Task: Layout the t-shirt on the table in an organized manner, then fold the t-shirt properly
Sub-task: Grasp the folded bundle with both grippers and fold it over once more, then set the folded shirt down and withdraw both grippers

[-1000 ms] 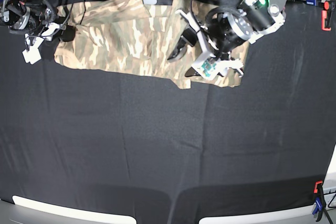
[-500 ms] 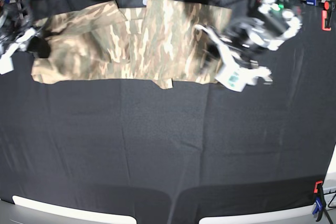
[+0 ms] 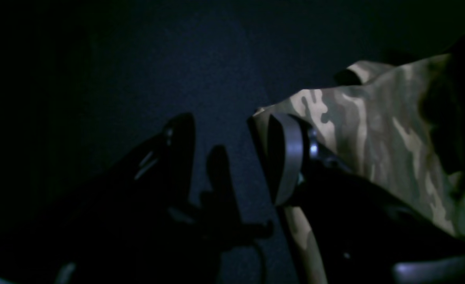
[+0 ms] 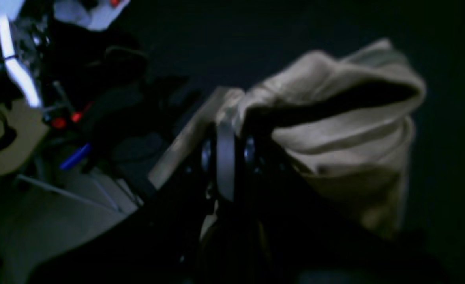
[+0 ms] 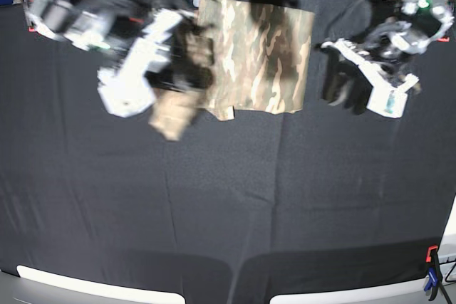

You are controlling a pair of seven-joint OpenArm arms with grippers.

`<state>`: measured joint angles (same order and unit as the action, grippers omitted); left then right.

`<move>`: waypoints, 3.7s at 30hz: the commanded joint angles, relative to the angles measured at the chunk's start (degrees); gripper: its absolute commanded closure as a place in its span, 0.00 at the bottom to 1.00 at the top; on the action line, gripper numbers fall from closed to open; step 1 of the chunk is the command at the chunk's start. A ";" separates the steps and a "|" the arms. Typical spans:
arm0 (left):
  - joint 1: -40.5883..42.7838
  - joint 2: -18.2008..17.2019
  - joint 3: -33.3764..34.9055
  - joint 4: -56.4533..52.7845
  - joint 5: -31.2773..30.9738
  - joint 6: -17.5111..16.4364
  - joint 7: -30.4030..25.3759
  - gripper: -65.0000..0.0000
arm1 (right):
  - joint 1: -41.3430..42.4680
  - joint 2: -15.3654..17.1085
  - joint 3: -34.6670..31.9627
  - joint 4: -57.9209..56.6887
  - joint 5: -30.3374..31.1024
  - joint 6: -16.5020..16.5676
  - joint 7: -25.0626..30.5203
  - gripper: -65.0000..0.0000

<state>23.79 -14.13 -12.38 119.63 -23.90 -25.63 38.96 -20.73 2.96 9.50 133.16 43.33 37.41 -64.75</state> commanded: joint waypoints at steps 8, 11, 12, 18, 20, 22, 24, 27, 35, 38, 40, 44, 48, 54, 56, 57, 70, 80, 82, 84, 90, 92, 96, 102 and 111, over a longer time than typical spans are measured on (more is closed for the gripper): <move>1.14 -0.37 -8.20 1.11 -5.14 -1.25 0.24 0.57 | 0.74 -5.27 -21.64 -3.37 -16.35 -3.28 11.06 1.00; 1.14 -0.35 -9.49 1.11 -5.11 -1.25 0.24 0.57 | 1.75 -5.75 -27.32 -8.09 -21.00 -4.87 13.55 1.00; 1.11 -0.37 -9.70 1.11 -5.11 -1.25 0.24 0.57 | 2.51 -6.12 -28.85 -9.81 -22.40 -5.31 13.73 1.00; 1.14 -0.35 -9.70 1.11 -5.11 -1.22 0.24 0.57 | 8.24 -9.20 -33.79 -20.85 -24.00 -6.49 14.56 0.99; 1.14 -0.35 -9.70 1.11 -5.11 -1.22 0.24 0.57 | 9.97 -10.23 -34.56 -23.65 -22.47 -6.23 14.62 0.79; 1.14 -0.35 -9.70 1.11 -5.11 -1.22 0.24 0.57 | 11.17 -11.15 -34.75 -24.92 -20.48 -4.70 14.62 0.62; 1.14 -0.37 -9.70 1.11 -5.11 -1.22 0.24 0.57 | 11.82 -11.56 -34.75 -24.90 -17.25 -2.91 14.62 0.55; 1.14 -0.35 -9.70 1.11 -5.14 -1.22 0.26 0.57 | 12.48 -11.69 -34.73 -24.63 -14.56 -1.79 14.58 0.55; 1.14 -0.35 -9.70 1.27 -15.15 -5.81 5.29 0.74 | 12.50 -9.88 -27.52 -16.20 -18.36 -2.78 12.94 0.67; 1.14 -0.33 -9.68 1.27 -26.23 -11.45 12.00 0.99 | 12.48 -5.92 -21.99 -13.97 -20.22 -2.78 12.92 0.89; 1.14 -0.33 -9.64 1.27 -34.12 -12.41 17.20 1.00 | 12.48 -2.64 -18.08 -13.92 -20.85 -2.75 12.92 1.00; 1.16 -0.31 -9.22 1.27 -45.42 -12.41 28.83 1.00 | 12.48 3.61 -10.40 -13.92 -20.85 -2.75 14.71 1.00; 3.26 -0.02 -4.39 1.25 -47.58 -13.66 34.71 1.00 | 12.48 8.57 -5.99 -14.73 -20.79 -2.75 15.80 1.00; 8.76 -0.04 5.99 1.09 -33.24 -13.68 30.86 1.00 | 12.72 11.32 -5.75 -19.80 -20.87 -2.75 17.22 1.00; 10.36 -0.04 8.63 0.68 -24.04 -13.68 24.09 1.00 | 13.25 11.21 -5.86 -20.94 -20.81 -2.73 17.22 1.00; 11.06 -0.04 9.94 0.15 -19.43 -13.64 21.00 1.00 | 13.46 11.13 -5.86 -21.42 -20.83 -2.73 17.22 1.00; 4.76 -0.04 13.14 -14.69 -2.43 -10.88 11.93 1.00 | 16.13 10.99 -6.19 -27.28 -20.87 -2.69 17.81 1.00; -7.34 -0.07 13.14 -31.52 2.38 -6.38 6.12 1.00 | 16.11 11.02 -6.19 -31.74 -20.65 0.79 16.81 1.00; -10.56 -0.04 13.14 -32.98 4.59 -4.79 3.91 1.00 | 16.11 10.99 -6.19 -31.74 -20.59 0.79 16.79 1.00; -13.75 -0.04 13.14 -34.34 7.15 -2.51 1.46 1.00 | 16.09 10.99 -6.19 -31.74 -20.15 0.81 16.72 1.00; -21.75 -0.02 13.20 -40.59 9.94 0.22 -7.63 1.00 | 15.78 10.99 -9.75 -31.74 -17.46 2.19 13.86 1.00; -24.00 0.13 13.22 -43.08 9.94 0.42 -9.31 1.00 | 15.54 10.99 -12.59 -31.71 -17.59 2.19 13.86 1.00; -28.11 0.92 13.25 -48.35 8.81 0.63 -10.73 1.00 | 14.95 11.02 -19.39 -31.71 -17.62 2.05 12.15 1.00; -31.76 3.87 13.22 -52.48 8.87 0.63 -10.71 1.00 | 11.32 11.02 -22.53 -31.65 -17.86 0.04 12.70 1.00; -28.41 1.33 13.18 -43.21 0.90 3.48 -5.95 1.00 | 4.83 10.99 -6.75 -25.31 -18.86 -0.85 16.33 1.00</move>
<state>-3.77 -12.40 1.08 75.59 -22.63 -21.23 34.20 -16.19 13.65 2.87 106.74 23.83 36.32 -49.47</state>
